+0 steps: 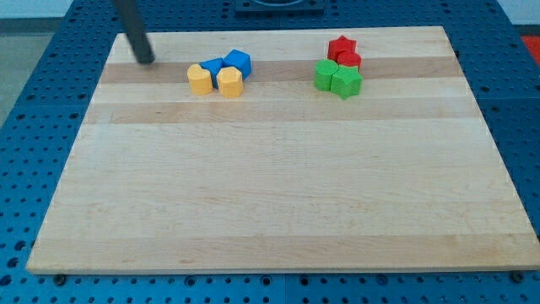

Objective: Move the blue triangle slightly down

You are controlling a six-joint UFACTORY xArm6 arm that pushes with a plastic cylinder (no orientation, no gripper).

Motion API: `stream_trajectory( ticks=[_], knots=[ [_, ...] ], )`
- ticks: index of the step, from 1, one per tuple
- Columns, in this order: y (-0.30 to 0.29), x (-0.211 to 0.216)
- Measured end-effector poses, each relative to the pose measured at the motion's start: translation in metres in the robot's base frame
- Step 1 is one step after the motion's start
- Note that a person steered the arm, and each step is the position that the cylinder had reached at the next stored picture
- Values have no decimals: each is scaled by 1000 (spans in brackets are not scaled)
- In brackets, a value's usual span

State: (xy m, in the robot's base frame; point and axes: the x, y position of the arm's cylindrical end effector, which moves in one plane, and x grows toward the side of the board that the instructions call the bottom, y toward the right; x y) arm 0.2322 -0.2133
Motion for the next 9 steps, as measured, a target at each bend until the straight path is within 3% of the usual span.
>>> stream_trajectory(
  ticks=[1,5,8,9],
  knots=[
    [20,-30],
    [94,44],
    [102,113],
    [102,116]
  ],
)
